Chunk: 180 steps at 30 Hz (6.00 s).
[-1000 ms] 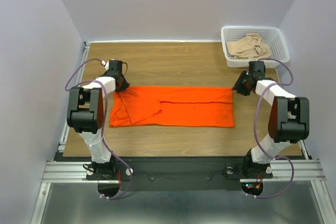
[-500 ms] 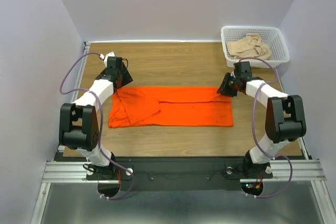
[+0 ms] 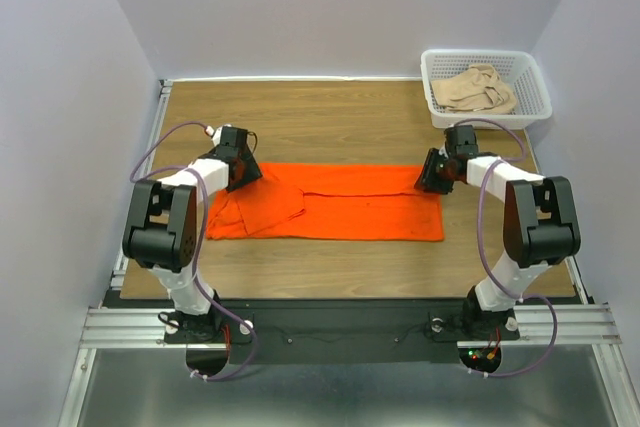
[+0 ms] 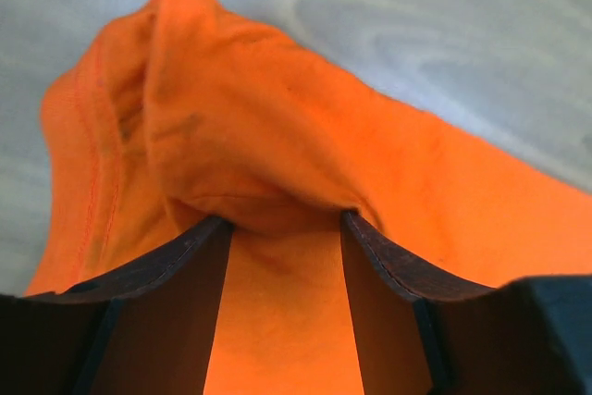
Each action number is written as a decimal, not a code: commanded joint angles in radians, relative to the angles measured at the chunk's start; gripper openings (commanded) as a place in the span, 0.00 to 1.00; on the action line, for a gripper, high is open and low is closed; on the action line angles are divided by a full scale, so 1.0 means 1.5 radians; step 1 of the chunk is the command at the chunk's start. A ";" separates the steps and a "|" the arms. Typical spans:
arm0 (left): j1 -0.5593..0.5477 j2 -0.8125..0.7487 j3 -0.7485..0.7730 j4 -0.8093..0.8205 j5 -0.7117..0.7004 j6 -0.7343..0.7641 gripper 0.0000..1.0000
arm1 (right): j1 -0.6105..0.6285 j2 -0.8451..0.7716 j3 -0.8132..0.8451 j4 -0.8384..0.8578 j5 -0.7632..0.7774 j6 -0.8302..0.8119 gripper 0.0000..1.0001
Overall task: Fold and stack the t-shirts
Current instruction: Fold the tshirt
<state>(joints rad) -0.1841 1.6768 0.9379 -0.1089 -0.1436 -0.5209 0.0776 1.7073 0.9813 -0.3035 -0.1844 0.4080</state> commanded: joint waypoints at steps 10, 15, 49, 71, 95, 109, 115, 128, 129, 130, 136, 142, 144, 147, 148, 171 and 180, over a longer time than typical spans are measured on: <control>0.001 0.357 0.480 -0.086 0.000 0.081 0.62 | 0.083 -0.065 -0.111 -0.118 -0.022 0.044 0.45; 0.002 0.522 0.784 -0.159 0.032 0.110 0.65 | 0.228 -0.094 -0.091 -0.160 -0.033 0.107 0.48; -0.020 0.265 0.380 -0.067 -0.058 0.094 0.74 | 0.496 0.065 0.175 -0.276 0.094 -0.134 0.53; 0.020 0.401 0.656 -0.137 0.078 0.162 0.79 | 0.598 0.206 0.409 -0.286 0.056 -0.027 0.57; -0.343 -0.384 -0.165 -0.267 -0.028 -0.347 0.81 | 0.303 -0.098 0.077 -0.201 0.064 -0.025 0.54; -0.434 -0.340 -0.223 -0.288 -0.043 -0.468 0.65 | 0.302 -0.062 0.003 -0.107 -0.013 0.012 0.49; -0.437 -0.303 -0.239 -0.263 -0.026 -0.451 0.54 | 0.302 -0.045 -0.020 -0.087 -0.061 0.017 0.48; -0.447 -0.248 -0.250 -0.225 0.021 -0.422 0.46 | 0.304 -0.038 -0.052 -0.082 -0.130 0.012 0.47; -0.448 -0.248 -0.250 -0.226 0.023 -0.422 0.46 | 0.304 -0.033 -0.054 -0.083 -0.139 0.011 0.47; -0.448 -0.248 -0.250 -0.227 0.026 -0.421 0.46 | 0.304 -0.032 -0.056 -0.082 -0.143 0.012 0.47; -0.454 -0.252 -0.256 -0.239 0.036 -0.420 0.46 | 0.313 -0.021 -0.060 -0.081 -0.151 0.013 0.47; -0.454 -0.250 -0.264 -0.248 0.042 -0.411 0.46 | 0.317 -0.003 -0.061 -0.078 -0.142 0.012 0.47; -0.454 -0.252 -0.268 -0.252 0.044 -0.408 0.42 | 0.320 0.005 -0.060 -0.077 -0.141 0.011 0.47; -0.454 -0.255 -0.274 -0.249 0.045 -0.408 0.37 | 0.324 0.015 -0.061 -0.077 -0.139 0.008 0.41; -0.454 -0.254 -0.274 -0.247 0.044 -0.408 0.35 | 0.325 0.018 -0.061 -0.078 -0.137 0.006 0.39; -0.554 -0.291 -0.232 -0.252 0.223 -0.357 0.00 | 0.324 -0.130 -0.085 -0.332 0.007 -0.037 0.01; -0.436 -0.386 -0.148 -0.304 0.134 -0.341 0.00 | 0.324 -0.085 0.162 -0.396 0.046 -0.052 0.01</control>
<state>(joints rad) -0.9604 1.1858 0.6476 -0.4843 0.1474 -1.0664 0.5594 1.5421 1.0306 -0.8661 -0.1646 0.3569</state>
